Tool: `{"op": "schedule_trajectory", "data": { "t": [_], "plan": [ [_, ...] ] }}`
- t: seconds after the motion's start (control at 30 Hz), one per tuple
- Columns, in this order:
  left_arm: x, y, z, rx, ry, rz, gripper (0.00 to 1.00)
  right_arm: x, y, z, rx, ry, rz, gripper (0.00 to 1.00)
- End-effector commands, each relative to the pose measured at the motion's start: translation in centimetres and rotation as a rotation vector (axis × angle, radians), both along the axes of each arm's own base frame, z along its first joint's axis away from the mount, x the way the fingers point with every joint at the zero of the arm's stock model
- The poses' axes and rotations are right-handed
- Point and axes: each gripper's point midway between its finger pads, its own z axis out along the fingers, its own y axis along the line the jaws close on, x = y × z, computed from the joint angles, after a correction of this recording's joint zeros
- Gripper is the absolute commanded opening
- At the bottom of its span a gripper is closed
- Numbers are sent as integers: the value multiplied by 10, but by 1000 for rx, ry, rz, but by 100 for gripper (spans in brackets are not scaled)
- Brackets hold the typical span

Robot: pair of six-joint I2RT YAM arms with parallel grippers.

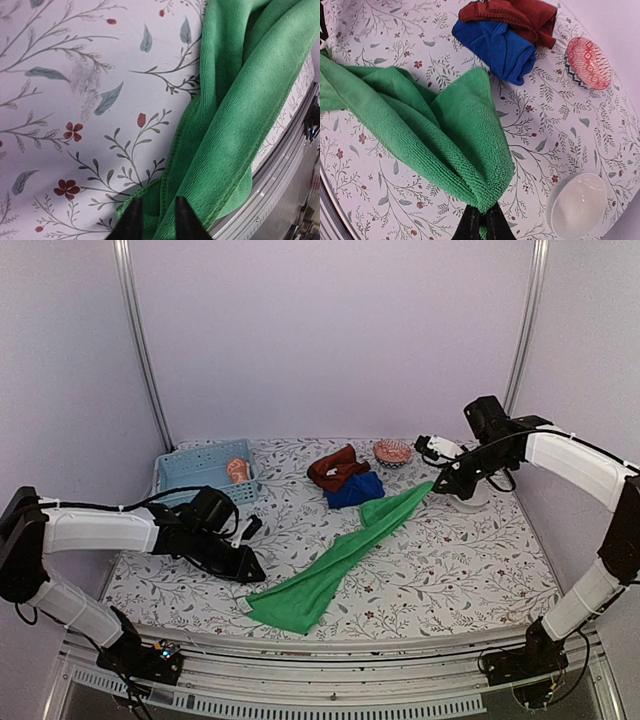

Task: Roll the towels
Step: Pick up the towel from the center of the board.

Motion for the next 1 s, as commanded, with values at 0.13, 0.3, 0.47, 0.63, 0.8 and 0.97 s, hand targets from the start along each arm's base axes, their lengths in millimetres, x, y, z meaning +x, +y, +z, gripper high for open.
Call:
{"op": "schedule_trajectory", "data": {
  "t": [0.13, 0.3, 0.47, 0.63, 0.8, 0.97],
  "plan": [
    [-17, -14, 12, -137, -66, -118, 48, -6, -5, 71, 109, -81, -65, 3],
    [-21, -27, 27, -204, -197, -195, 49, -6, -6, 70, 110, -74, -72, 3],
    [-10, -36, 49, -228, -357, -201, 49, -6, -10, 69, 108, -73, -83, 3],
    [9, -42, 52, -66, -494, -234, 49, -4, -12, 67, 104, -74, -88, 3],
    [-2, -63, 36, 54, -418, -392, 48, 3, -20, 62, 98, -64, -114, 3],
    [-10, -68, 16, 213, -372, -518, 48, 7, -24, 62, 109, -61, -125, 4]
  ]
}}
